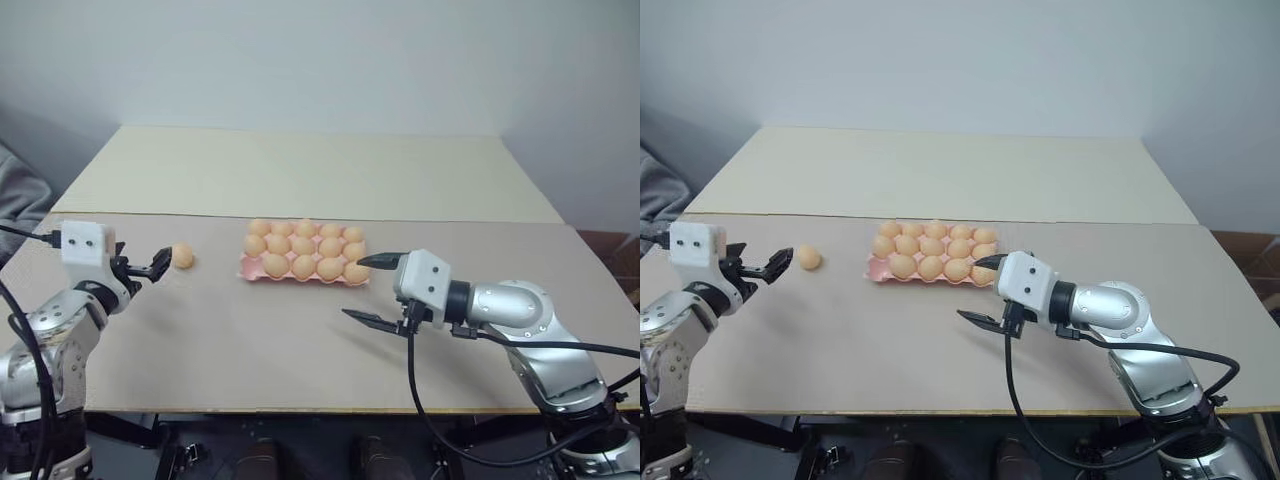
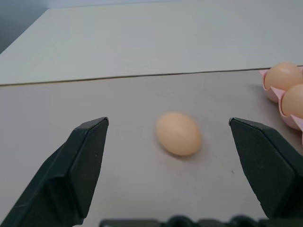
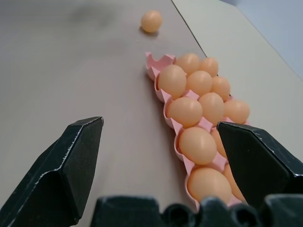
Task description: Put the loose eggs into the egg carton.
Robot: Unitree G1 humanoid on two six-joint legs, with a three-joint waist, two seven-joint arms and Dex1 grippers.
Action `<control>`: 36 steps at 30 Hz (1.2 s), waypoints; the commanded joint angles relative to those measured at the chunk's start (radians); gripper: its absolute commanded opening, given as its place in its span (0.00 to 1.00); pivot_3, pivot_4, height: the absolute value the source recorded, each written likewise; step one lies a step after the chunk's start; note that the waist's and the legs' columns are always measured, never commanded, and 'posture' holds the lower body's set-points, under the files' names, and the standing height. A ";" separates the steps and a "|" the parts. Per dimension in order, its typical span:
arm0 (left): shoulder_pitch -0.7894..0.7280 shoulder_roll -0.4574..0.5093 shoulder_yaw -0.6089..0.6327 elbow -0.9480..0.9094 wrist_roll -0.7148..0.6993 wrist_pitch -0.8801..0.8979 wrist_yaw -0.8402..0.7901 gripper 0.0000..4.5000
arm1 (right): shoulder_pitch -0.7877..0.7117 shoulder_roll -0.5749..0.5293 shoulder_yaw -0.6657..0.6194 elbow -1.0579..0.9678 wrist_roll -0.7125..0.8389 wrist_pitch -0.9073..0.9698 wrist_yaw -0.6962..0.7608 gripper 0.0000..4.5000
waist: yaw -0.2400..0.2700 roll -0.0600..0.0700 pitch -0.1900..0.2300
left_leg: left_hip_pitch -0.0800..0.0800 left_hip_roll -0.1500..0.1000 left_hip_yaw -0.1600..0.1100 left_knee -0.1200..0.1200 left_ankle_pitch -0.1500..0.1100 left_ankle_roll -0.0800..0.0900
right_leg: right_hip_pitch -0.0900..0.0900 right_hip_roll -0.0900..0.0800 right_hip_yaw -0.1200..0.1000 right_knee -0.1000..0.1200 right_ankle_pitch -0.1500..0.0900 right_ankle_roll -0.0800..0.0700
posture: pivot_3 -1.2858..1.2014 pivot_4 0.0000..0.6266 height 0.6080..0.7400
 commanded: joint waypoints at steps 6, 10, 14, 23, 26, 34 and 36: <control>-0.291 -0.066 -0.113 0.488 0.122 -0.251 0.025 0.99 | 0.022 -0.013 -0.027 -0.098 -0.008 0.051 -0.070 1.00 | 0.005 -0.003 -0.001 | -0.001 -0.001 0.000 0.000 0.000 0.000 | 0.001 0.000 -0.001 -0.001 0.000 0.000 | 0.52 0.24 1.00; -0.330 -0.087 -0.140 0.600 0.136 -0.309 0.016 0.99 | 0.042 -0.017 -0.025 -0.128 -0.008 0.074 -0.090 1.00 | 0.005 -0.003 -0.001 | -0.001 0.000 -0.001 0.000 0.000 0.000 | 0.000 0.000 -0.002 0.000 0.000 0.000 | 0.52 0.24 1.00; -0.356 -0.098 -0.144 0.662 0.138 -0.332 0.014 0.99 | 0.044 -0.018 -0.023 -0.136 -0.010 0.084 -0.101 1.00 | 0.005 -0.003 -0.001 | -0.001 0.000 -0.001 0.000 0.000 0.000 | 0.000 0.000 -0.002 0.000 0.000 0.000 | 0.52 0.24 1.00; -0.363 -0.088 -0.154 0.687 0.134 -0.319 -0.020 0.63 | 0.031 -0.011 -0.005 -0.119 -0.028 0.083 -0.122 1.00 | 0.005 -0.004 -0.001 | -0.001 0.000 -0.001 0.000 0.000 0.000 | 0.000 0.000 -0.002 0.000 0.000 0.001 | 0.52 0.24 1.00; -0.361 -0.087 -0.151 0.679 0.137 -0.315 -0.011 0.43 | 0.027 -0.008 0.002 -0.109 -0.037 0.076 -0.126 1.00 | 0.005 -0.004 -0.001 | -0.001 -0.001 -0.001 0.000 0.000 0.000 | 0.000 0.000 -0.002 0.000 0.001 0.001 | 0.52 0.24 1.00; -0.310 -0.107 -0.158 0.495 0.095 -0.308 -0.062 0.36 | 0.022 -0.003 0.009 -0.094 -0.063 0.060 -0.130 1.00 | 0.005 -0.004 -0.001 | -0.001 0.000 -0.001 0.000 0.000 0.000 | 0.000 0.000 -0.002 0.000 0.001 0.001 | 0.52 0.24 1.00; -0.288 -0.111 -0.170 0.412 0.066 -0.299 -0.108 0.36 | 0.022 -0.001 0.009 -0.094 -0.068 0.059 -0.131 1.00 | 0.005 -0.004 -0.001 | -0.001 0.000 -0.001 0.000 0.000 0.000 | 0.000 0.000 -0.002 0.000 0.001 0.001 | 0.52 0.24 1.00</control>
